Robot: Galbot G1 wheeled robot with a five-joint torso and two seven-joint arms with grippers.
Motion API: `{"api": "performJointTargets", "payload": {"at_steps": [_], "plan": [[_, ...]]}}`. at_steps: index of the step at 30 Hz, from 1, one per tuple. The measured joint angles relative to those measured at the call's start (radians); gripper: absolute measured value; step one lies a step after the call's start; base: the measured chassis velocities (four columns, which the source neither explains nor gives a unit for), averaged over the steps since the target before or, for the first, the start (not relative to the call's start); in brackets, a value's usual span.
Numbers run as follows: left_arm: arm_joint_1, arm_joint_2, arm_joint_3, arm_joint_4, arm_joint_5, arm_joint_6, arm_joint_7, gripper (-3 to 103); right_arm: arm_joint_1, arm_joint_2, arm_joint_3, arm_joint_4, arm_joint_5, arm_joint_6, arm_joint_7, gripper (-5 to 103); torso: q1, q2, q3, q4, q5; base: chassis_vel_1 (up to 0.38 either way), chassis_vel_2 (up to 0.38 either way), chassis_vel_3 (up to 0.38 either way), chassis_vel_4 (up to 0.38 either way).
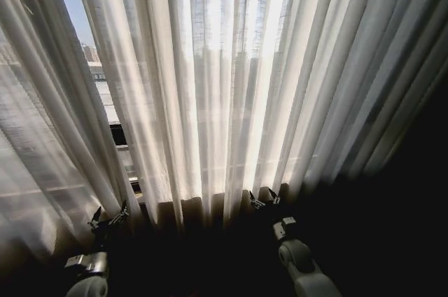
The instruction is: Open the curtains by pulling them apart, changing their state from closed to fully open.
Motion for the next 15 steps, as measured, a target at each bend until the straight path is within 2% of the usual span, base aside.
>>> {"api": "performJointTargets", "payload": {"at_steps": [2,5,15], "plan": [[0.0,0.0,0.0,0.0,0.0,0.0,0.0,100,0.008,0.003,-0.008,-0.013,0.0,0.039,-0.008,100,0.001,0.0,0.0,-0.0003,-0.0008,-0.224,0.195,0.256,-0.192],[0.0,0.0,0.0,0.0,0.0,0.0,0.0,100,0.012,0.003,-0.016,-0.016,-0.002,0.051,-0.016,100,0.001,0.0,0.0,-0.0001,-0.0001,-0.147,0.131,0.15,-0.118],[0.0,0.0,0.0,0.0,0.0,0.0,0.0,100,0.079,-0.011,-0.135,-0.011,-0.042,0.028,0.004,100,-0.002,0.001,-0.001,-0.0001,-0.0003,0.023,-0.028,-0.028,0.027]]}}
